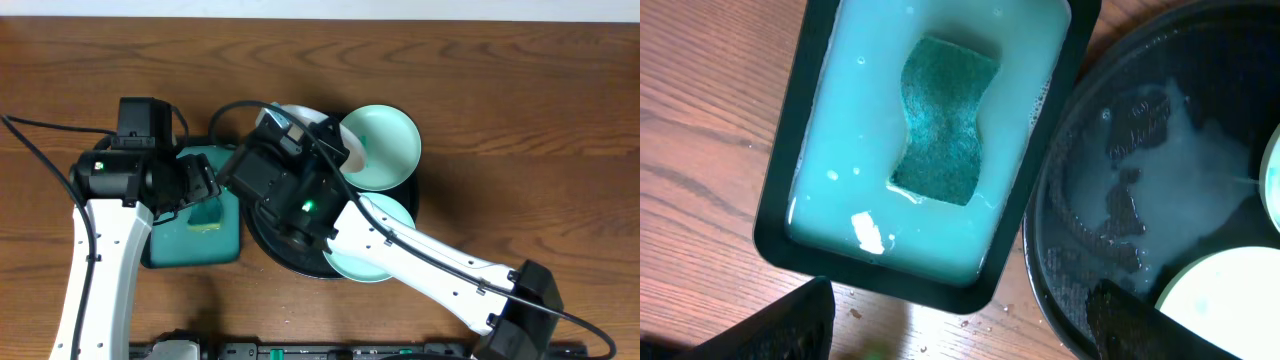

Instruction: Clean dirty plates on tray and stack at the side

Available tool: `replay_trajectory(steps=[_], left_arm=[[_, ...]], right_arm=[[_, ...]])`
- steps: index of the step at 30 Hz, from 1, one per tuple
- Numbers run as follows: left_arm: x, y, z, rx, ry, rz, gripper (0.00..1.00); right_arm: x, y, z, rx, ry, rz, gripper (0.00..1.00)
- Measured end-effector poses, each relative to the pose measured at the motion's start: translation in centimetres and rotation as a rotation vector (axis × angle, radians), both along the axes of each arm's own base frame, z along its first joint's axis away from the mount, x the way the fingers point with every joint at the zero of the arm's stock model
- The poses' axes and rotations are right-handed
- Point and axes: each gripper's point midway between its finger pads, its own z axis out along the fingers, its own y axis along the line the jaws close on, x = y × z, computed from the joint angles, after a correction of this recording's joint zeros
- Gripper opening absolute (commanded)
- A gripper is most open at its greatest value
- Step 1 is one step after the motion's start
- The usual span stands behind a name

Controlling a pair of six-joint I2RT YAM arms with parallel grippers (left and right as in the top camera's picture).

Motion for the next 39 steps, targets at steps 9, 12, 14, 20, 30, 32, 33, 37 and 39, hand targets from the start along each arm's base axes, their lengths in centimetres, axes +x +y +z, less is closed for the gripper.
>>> replay_trajectory(steps=[9,12,14,20,30,32,33,37,39], left_arm=[[0.1,0.0,0.0,0.000,-0.003,0.000,0.81],[0.0,0.0,0.0,0.000,-0.002,0.000,0.82],[0.1,0.0,0.0,0.000,-0.005,0.000,0.81],[0.1,0.0,0.0,0.000,-0.005,0.000,0.81],[-0.4,0.0,-0.1,0.001,0.016,-0.004,0.81],[-0.4,0.0,-0.1,0.002,0.016,-0.007,0.81],[-0.4,0.0,-0.1,0.002,0.016,-0.007,0.81],[-0.4,0.0,-0.1,0.002,0.016,-0.007,0.81],[-0.4,0.0,-0.1,0.003,0.016,-0.010,0.81]], right_arm=[[0.4,-3.1,-1.5,-0.002,0.085,-0.070,0.01],[0.4,-3.1,-2.1,0.076,0.121,-0.073,0.01],[0.3,-3.3,-2.7,0.115,0.165,-0.079,0.01],[-0.1,-3.1,-4.8,0.301,0.275,-0.120,0.01],[4.6,-9.0,-10.1,0.890,0.609,-0.415,0.01],[5.7,-10.8,-10.2,0.997,0.627,-0.472,0.01],[6.2,-11.7,-10.3,1.051,0.636,-0.499,0.01],[8.4,-17.5,-9.9,1.257,0.619,-0.623,0.01],[9.0,-20.9,-9.9,1.327,0.591,-0.688,0.02]])
